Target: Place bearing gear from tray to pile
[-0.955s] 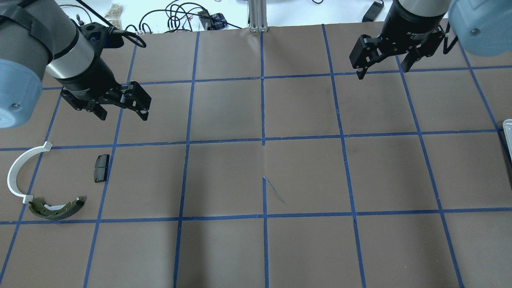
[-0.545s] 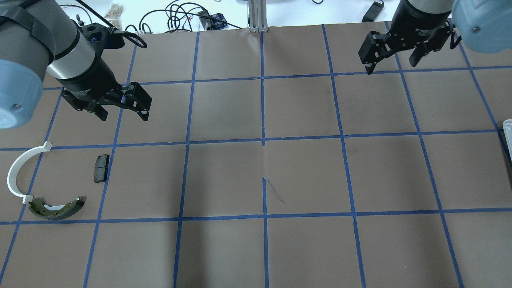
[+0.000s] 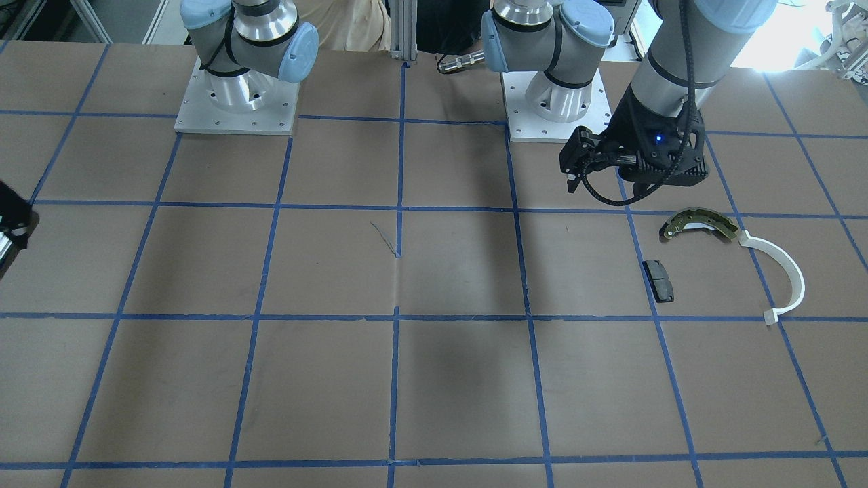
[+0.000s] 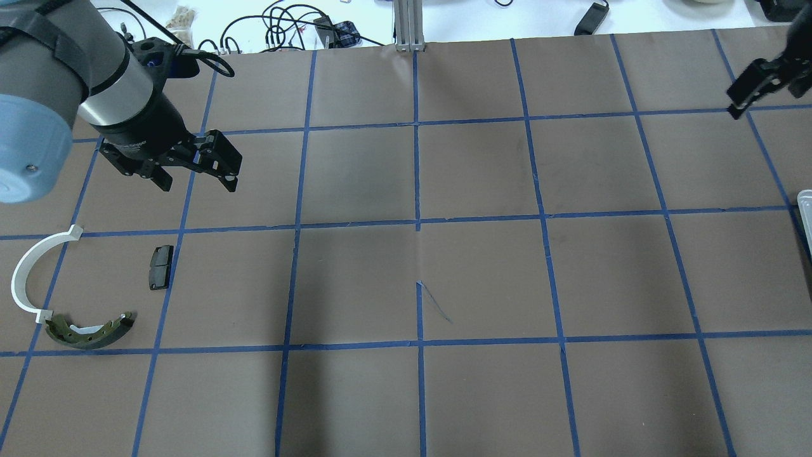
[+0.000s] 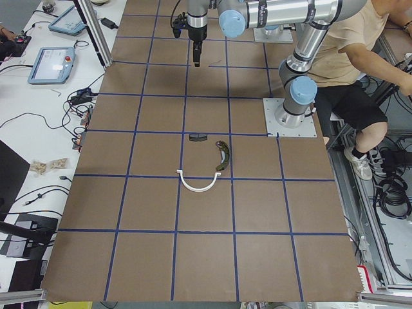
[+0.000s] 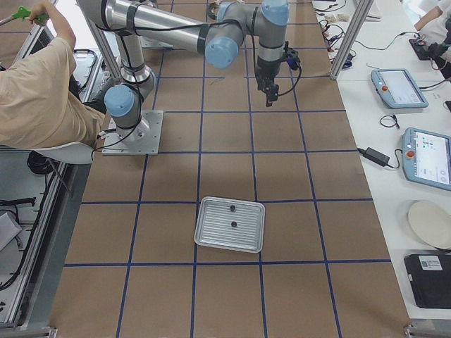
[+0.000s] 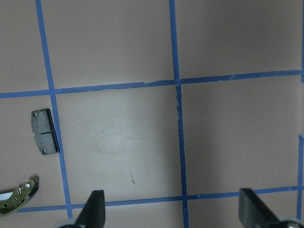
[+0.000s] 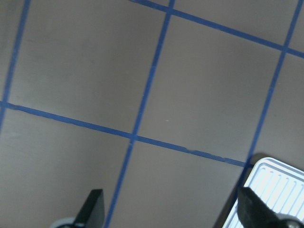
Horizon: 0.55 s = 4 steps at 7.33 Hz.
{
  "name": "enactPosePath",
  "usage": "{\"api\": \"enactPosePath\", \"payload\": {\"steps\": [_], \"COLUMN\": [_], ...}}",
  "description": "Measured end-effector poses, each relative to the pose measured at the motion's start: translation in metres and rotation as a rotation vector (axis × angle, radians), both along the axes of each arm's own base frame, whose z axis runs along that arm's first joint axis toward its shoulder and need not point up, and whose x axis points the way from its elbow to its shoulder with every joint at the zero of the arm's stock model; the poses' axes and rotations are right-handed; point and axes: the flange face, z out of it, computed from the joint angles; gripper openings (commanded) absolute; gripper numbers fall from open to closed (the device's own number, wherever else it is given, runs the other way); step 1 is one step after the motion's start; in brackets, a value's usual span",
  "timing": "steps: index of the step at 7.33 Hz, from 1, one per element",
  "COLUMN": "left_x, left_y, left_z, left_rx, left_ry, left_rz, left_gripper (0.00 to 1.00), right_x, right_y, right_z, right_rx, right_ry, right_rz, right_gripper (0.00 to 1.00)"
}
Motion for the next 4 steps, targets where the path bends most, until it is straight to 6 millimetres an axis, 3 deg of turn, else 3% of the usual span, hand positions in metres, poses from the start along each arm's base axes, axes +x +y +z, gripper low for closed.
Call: {"api": "enactPosePath", "payload": {"steps": [2, 3, 4], "left_x": [0.0, 0.0, 0.0], "left_y": [0.0, 0.0, -0.001], "left_z": [0.0, 0.001, 0.0], "left_rx": [-0.002, -0.003, -0.003], "left_ry": [0.0, 0.0, 0.0], "left_rz": [0.001, 0.0, 0.0], "left_gripper": [1.0, 1.0, 1.0], "right_x": [-0.133, -0.184, -0.223], "right_y": [0.027, 0.047, 0.062], "right_z": [-0.045, -0.083, -0.122], "right_rx": [0.035, 0.08, 0.114], "right_ry": [-0.002, -0.033, -0.063], "right_rz": [0.043, 0.059, 0.069], "right_gripper": [1.0, 1.0, 1.0]}}
